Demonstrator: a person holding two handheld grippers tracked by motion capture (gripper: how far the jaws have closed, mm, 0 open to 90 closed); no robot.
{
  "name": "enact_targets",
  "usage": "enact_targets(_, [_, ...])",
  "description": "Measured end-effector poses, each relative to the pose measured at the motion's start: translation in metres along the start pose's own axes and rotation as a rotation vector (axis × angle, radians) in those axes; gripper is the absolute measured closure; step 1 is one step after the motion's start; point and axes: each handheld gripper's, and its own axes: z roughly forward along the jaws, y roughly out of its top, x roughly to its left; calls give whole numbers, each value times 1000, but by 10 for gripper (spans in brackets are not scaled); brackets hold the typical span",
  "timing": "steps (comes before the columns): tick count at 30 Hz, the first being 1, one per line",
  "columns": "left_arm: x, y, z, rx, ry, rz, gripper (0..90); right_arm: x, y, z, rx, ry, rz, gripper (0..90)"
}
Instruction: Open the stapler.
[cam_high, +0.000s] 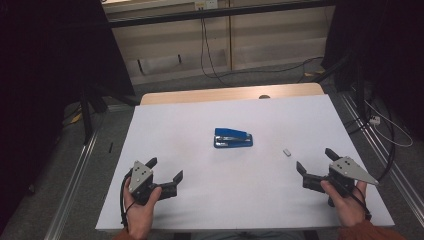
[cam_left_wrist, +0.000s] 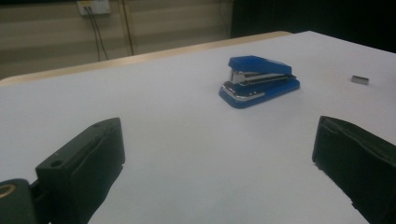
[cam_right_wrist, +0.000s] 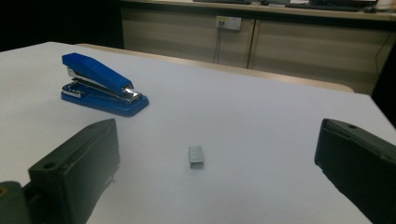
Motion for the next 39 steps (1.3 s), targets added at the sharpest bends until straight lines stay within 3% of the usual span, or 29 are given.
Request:
enact_targets(7, [-1, 2, 0, -5, -4, 7, 24, 2, -1, 2, 13, 19, -5, 3])
enact_targets(15, [1, 3, 5, 25, -22, -2, 36, 3, 0, 5, 26, 55, -9, 10])
enact_targets(20, [-2, 5, 8, 35, -7, 21, 44, 4, 0, 6, 33, 72, 17, 10])
enact_targets(27, [-6, 7, 14, 66, -81, 35, 52, 12, -2, 9, 60, 109, 11, 13])
enact_targets(32, [-6, 6, 17, 82, -116, 8, 56, 18, -2, 12, 72, 136, 15, 14])
enact_targets(33, [-6, 7, 18, 91, -106, 16, 61, 20, -1, 14, 68, 130, -5, 14])
enact_targets(36, [-7, 8, 20, 95, -90, 13, 72, 23, 0, 17, 71, 126, 1, 7])
enact_targets(39, [-8, 9, 24, 98, -114, 14, 73, 25, 1, 22, 82, 118, -5, 11])
